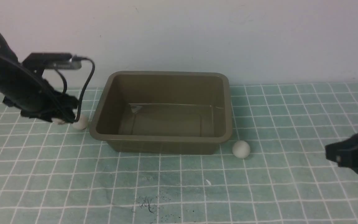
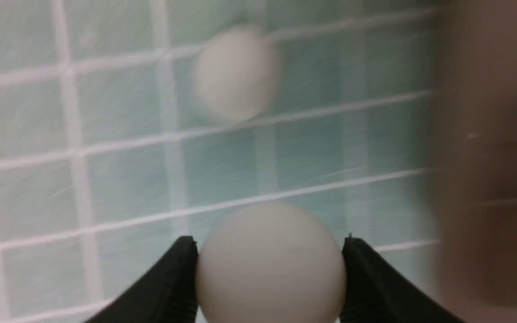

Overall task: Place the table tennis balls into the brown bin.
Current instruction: 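Reach for and grasp a ping pong ball on the table beside the basket, then drop the ball into the bin, then reach for and grasp a ping pong ball on the table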

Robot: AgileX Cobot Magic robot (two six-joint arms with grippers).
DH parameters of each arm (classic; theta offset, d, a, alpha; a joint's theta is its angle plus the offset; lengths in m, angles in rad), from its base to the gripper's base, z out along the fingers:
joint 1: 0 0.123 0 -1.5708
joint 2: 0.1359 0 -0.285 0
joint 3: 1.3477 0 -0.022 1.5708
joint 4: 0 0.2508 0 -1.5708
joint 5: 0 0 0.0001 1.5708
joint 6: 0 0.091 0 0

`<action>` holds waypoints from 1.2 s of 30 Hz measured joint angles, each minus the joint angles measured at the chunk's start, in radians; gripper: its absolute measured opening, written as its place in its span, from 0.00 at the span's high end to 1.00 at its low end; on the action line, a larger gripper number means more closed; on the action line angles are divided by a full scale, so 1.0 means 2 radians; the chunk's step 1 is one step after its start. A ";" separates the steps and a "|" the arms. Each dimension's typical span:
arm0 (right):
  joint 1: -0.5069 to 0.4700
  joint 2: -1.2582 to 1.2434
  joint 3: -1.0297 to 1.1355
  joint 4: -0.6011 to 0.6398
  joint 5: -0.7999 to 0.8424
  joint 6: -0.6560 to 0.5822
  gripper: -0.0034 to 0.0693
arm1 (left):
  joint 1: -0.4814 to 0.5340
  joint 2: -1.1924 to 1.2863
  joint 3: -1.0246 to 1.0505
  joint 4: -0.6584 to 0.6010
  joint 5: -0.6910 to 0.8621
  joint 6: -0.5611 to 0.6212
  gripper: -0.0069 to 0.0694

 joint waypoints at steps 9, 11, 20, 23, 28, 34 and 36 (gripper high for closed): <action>0.094 0.218 -0.090 -0.043 -0.089 -0.013 0.42 | -0.111 0.018 -0.022 -0.095 -0.041 0.065 0.41; 0.103 0.261 -0.112 -0.046 -0.093 -0.013 0.32 | -0.121 0.034 -0.026 -0.096 -0.041 0.059 0.32; 0.108 0.413 -0.186 -0.058 -0.128 -0.013 0.15 | -0.076 0.023 -0.110 -0.031 -0.014 -0.023 0.22; 0.108 0.438 -0.195 -0.060 -0.138 -0.013 0.32 | -0.039 0.014 -0.123 0.005 0.009 -0.055 0.57; 0.094 0.431 -0.196 -0.069 -0.118 -0.010 0.46 | 0.024 0.026 -0.123 0.038 0.024 -0.067 0.89; 0.073 0.333 -0.196 -0.051 -0.034 -0.008 0.46 | 0.038 0.077 -0.121 0.035 0.024 -0.026 0.82; 0.084 0.304 -0.204 -0.029 -0.032 -0.021 0.46 | 0.033 0.096 -0.121 0.030 0.015 -0.010 0.73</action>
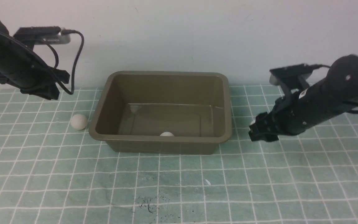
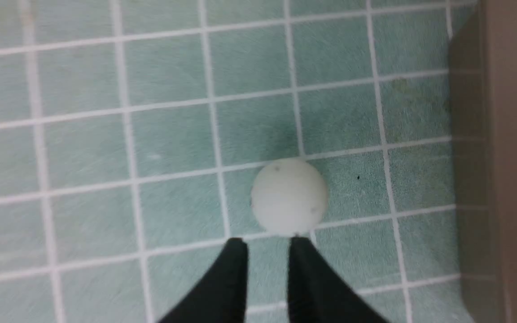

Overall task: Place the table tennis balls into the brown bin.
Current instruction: 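Reach for and grasp a ping pong ball on the table, then release the ping pong ball into the bin and lift the gripper away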

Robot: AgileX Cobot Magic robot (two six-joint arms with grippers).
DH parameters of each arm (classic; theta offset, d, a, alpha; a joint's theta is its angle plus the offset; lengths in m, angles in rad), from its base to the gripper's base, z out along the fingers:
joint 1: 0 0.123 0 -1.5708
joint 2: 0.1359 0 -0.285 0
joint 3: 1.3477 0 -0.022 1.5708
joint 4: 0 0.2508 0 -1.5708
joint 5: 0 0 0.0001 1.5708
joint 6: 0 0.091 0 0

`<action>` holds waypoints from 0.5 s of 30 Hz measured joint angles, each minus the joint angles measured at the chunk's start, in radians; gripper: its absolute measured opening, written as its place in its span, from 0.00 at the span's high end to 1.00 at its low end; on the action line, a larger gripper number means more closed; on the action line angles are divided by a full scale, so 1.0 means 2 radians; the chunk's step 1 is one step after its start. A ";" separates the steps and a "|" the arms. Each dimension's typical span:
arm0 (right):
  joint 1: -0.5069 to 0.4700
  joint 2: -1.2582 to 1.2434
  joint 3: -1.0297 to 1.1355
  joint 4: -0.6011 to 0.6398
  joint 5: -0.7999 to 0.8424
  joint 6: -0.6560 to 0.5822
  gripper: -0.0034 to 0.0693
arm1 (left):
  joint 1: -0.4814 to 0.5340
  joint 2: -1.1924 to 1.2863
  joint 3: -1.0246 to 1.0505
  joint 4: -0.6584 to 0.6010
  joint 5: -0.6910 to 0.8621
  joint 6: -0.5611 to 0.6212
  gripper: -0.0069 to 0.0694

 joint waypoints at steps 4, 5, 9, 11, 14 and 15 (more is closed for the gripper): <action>0.038 -0.008 -0.042 0.030 -0.012 -0.042 0.46 | -0.009 0.026 0.000 -0.003 -0.019 0.018 0.51; 0.050 0.001 -0.066 0.036 -0.019 -0.049 0.46 | -0.012 0.034 0.000 -0.003 -0.027 0.019 0.41; 0.068 0.038 -0.130 0.040 -0.019 -0.055 0.37 | -0.015 0.056 0.000 -0.004 -0.054 0.021 0.20; 0.069 0.049 -0.161 0.038 0.000 -0.055 0.27 | -0.016 0.070 0.000 -0.009 -0.070 0.021 0.15; 0.067 0.044 -0.201 0.033 0.042 -0.037 0.21 | -0.016 0.090 0.000 -0.020 -0.079 0.020 0.20; 0.065 0.033 -0.219 0.026 0.065 -0.021 0.24 | -0.016 0.096 0.000 -0.023 -0.075 0.017 0.29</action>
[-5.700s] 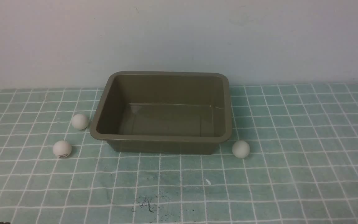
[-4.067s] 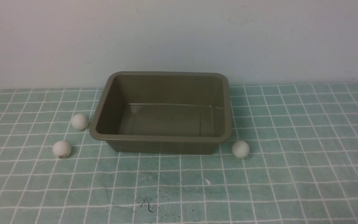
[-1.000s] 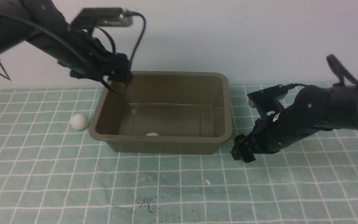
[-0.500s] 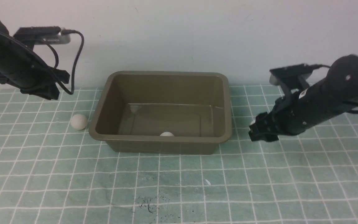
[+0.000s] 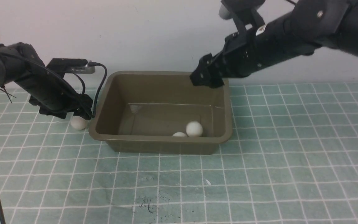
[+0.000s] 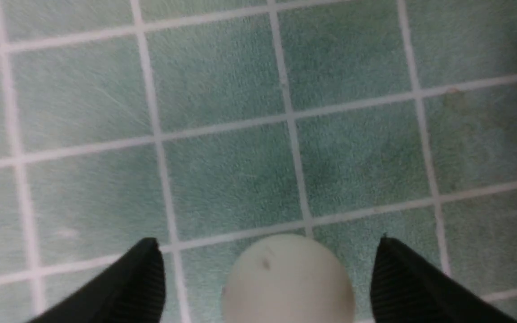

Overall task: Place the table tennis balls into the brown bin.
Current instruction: 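Reach for and grasp a ping pong ball on the table beside the basket, then drop the ball into the bin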

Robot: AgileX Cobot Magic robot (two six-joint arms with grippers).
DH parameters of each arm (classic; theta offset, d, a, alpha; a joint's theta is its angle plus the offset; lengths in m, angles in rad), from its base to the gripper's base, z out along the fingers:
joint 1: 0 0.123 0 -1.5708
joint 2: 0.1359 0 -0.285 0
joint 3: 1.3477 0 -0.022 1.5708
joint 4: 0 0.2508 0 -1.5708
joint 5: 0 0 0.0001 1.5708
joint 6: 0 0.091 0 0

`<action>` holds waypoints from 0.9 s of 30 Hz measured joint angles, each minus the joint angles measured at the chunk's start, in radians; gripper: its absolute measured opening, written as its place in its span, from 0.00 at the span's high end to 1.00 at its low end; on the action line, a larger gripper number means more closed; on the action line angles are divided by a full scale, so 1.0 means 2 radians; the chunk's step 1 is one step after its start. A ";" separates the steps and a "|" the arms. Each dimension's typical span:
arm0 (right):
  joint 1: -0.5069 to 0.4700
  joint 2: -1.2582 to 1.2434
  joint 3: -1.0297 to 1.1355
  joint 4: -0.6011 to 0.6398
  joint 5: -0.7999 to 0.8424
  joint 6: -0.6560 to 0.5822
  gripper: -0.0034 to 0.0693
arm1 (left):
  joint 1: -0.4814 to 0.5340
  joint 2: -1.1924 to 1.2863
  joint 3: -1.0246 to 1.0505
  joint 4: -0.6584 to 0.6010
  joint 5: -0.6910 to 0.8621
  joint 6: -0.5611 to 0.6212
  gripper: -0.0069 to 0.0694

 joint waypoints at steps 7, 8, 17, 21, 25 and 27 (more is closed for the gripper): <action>-0.012 -0.119 -0.016 -0.134 0.108 0.070 0.73 | 0.000 -0.026 -0.029 0.029 0.059 -0.012 0.45; -0.013 -0.158 -0.006 -0.177 0.135 0.098 0.87 | -0.001 -0.054 -0.049 0.029 0.080 -0.019 0.45; -0.013 -0.385 0.220 -0.232 0.087 0.213 0.97 | -0.070 -0.125 -0.090 -0.102 0.116 0.058 0.45; -0.013 -0.478 0.308 -0.233 0.022 0.240 0.97 | -0.111 -0.095 -0.089 -0.093 0.113 0.059 0.36; -0.013 -0.579 0.385 -0.240 -0.027 0.258 0.97 | -0.132 -0.082 -0.091 -0.072 0.114 0.022 0.17; -0.013 -0.630 0.422 -0.240 -0.057 0.269 0.97 | -0.135 -0.089 -0.101 -0.060 0.124 -0.013 0.17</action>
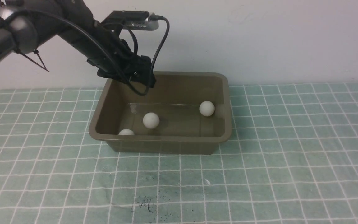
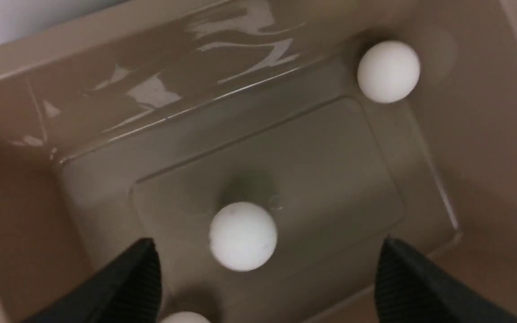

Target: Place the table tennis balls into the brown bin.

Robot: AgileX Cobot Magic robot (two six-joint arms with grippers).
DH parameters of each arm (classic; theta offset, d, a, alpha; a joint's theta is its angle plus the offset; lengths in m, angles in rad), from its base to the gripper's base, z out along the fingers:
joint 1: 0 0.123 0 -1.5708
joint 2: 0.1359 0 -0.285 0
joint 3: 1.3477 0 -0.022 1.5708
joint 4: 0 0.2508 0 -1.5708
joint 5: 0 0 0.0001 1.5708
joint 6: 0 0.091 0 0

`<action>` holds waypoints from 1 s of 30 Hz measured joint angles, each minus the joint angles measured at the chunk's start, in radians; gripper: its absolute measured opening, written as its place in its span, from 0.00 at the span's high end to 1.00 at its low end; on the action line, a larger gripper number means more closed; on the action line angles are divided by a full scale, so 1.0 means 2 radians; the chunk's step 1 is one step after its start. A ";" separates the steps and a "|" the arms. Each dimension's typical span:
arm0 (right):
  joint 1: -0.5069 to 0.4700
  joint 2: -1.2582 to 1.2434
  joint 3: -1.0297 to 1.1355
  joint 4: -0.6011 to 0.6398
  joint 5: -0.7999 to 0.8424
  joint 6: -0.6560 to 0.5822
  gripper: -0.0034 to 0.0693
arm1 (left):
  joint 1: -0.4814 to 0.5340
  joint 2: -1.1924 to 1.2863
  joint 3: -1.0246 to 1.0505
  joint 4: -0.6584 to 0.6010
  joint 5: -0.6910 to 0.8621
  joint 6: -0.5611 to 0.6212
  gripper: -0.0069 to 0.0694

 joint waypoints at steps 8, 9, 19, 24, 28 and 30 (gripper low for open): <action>0.000 -0.155 0.080 -0.051 -0.062 0.077 0.97 | 0.000 -0.141 -0.014 0.053 0.085 -0.052 0.88; 0.000 -0.158 0.081 -0.053 -0.062 0.080 0.97 | 0.000 -0.146 -0.014 0.054 0.087 -0.052 0.88; 0.000 -0.253 0.095 -0.176 -0.070 0.196 0.97 | 0.000 -0.404 0.131 0.054 0.067 -0.053 0.92; 0.000 -0.253 0.095 -0.195 -0.059 0.202 0.97 | 0.000 -0.526 0.273 0.054 0.001 -0.053 0.92; 0.000 -0.253 0.095 -0.199 -0.057 0.203 0.97 | 0.000 -0.629 0.387 0.054 -0.065 -0.053 0.92; 0.000 -0.253 0.095 -0.199 -0.057 0.203 0.97 | 0.000 -0.675 0.431 0.054 -0.099 -0.053 0.92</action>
